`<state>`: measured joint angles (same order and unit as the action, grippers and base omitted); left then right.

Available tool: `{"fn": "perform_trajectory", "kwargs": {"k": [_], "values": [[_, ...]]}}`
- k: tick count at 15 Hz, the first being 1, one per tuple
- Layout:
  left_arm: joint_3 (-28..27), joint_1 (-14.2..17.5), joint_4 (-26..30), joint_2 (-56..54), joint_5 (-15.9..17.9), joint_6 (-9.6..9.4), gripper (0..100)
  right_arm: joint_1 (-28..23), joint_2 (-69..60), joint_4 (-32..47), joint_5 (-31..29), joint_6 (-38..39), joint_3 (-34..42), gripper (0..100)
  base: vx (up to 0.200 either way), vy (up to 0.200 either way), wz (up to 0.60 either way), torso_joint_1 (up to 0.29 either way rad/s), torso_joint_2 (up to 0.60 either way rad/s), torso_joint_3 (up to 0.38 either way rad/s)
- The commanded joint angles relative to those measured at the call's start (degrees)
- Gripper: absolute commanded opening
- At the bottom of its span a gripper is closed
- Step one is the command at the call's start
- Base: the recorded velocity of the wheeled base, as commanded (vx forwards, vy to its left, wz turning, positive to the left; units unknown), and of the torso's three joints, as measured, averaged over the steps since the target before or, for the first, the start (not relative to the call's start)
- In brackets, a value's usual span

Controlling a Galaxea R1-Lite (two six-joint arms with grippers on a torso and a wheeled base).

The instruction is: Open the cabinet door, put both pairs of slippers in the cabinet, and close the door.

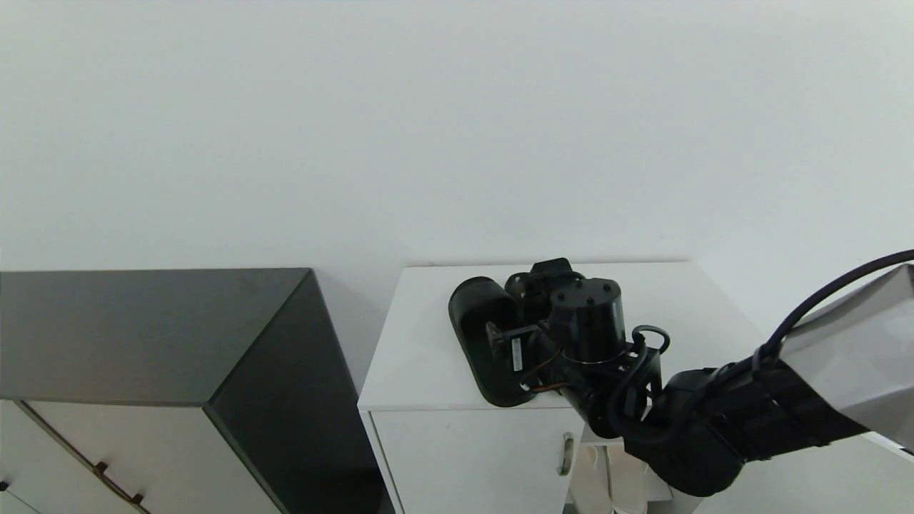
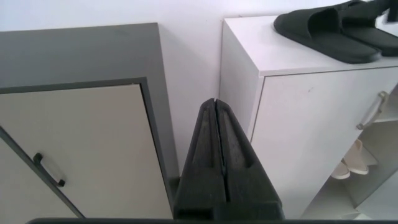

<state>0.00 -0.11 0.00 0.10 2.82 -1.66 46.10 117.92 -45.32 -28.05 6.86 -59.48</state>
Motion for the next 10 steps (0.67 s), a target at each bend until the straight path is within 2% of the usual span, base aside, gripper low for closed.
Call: {"fn": "perform_trajectory", "kwargs": {"k": [1,10], "values": [[0.0,0.0,0.0,0.1,0.0,-0.01,0,-0.6,4.0,-0.3,1.7,-0.2,-2.1,100,0.0,0.0,0.0,0.0,0.0,0.0],[0.0,0.0,0.0,0.1,0.0,-0.01,0,-3.8,12.5,0.1,3.2,-2.8,-14.9,100,0.0,0.0,0.0,0.0,0.0,0.0]]}}
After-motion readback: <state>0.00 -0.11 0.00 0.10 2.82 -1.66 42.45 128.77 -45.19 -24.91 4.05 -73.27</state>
